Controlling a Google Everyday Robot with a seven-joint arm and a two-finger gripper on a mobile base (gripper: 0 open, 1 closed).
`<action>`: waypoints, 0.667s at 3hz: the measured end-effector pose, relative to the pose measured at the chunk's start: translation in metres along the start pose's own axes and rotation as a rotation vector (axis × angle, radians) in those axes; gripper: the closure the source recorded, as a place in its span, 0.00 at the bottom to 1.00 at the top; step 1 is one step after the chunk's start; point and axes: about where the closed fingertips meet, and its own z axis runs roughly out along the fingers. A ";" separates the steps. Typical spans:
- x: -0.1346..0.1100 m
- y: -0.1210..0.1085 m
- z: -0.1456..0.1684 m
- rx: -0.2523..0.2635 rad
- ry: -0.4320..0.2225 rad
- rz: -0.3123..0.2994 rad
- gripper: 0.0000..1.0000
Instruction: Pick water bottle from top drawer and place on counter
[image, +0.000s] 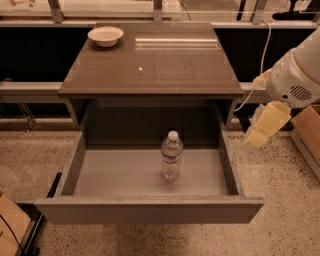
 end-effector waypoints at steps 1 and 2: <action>0.001 0.001 0.009 -0.013 0.001 0.003 0.00; 0.000 0.013 0.042 -0.045 0.017 0.008 0.00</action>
Offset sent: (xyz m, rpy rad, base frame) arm -0.0012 0.0363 -0.0806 -0.0026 0.0938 0.0110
